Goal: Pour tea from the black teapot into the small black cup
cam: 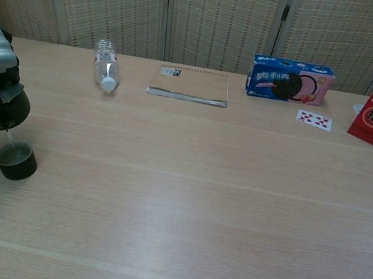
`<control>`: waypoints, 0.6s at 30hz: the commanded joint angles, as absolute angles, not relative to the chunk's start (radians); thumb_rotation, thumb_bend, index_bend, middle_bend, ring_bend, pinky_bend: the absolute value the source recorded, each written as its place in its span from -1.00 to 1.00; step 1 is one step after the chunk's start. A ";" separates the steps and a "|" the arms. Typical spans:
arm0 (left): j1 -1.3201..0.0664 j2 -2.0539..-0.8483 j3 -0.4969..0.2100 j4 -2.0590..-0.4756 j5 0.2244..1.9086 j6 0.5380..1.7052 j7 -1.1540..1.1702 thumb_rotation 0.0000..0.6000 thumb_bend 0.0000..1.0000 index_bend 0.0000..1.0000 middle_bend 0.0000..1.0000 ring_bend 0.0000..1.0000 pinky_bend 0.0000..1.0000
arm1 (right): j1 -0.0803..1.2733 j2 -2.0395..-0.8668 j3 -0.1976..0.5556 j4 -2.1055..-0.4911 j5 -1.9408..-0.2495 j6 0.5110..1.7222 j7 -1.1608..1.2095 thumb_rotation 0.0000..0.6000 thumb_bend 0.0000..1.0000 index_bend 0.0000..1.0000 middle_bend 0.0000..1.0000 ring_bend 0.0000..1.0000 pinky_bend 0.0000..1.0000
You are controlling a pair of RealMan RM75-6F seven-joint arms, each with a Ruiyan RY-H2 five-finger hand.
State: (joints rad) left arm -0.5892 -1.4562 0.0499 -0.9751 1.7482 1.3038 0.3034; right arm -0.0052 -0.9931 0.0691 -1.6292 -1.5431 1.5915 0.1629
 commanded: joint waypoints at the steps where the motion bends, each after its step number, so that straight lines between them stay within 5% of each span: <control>1: -0.589 -1.456 0.050 -0.977 1.748 1.306 0.304 0.99 0.45 1.00 1.00 0.91 0.19 | -0.006 -0.993 0.069 -1.628 -1.543 1.592 0.164 1.00 -0.15 -0.89 -0.60 -0.48 -0.84; 18: -0.586 -1.456 0.051 -0.980 1.748 1.305 0.303 1.00 0.45 1.00 1.00 0.91 0.19 | -0.006 -0.996 0.069 -1.623 -1.544 1.593 0.169 1.00 -0.15 -0.89 -0.60 -0.48 -0.84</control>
State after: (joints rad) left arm -0.5868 -1.4563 0.0514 -0.9792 1.7485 1.3044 0.3046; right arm -0.0062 -0.9962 0.0693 -1.6228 -1.5436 1.5928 0.1691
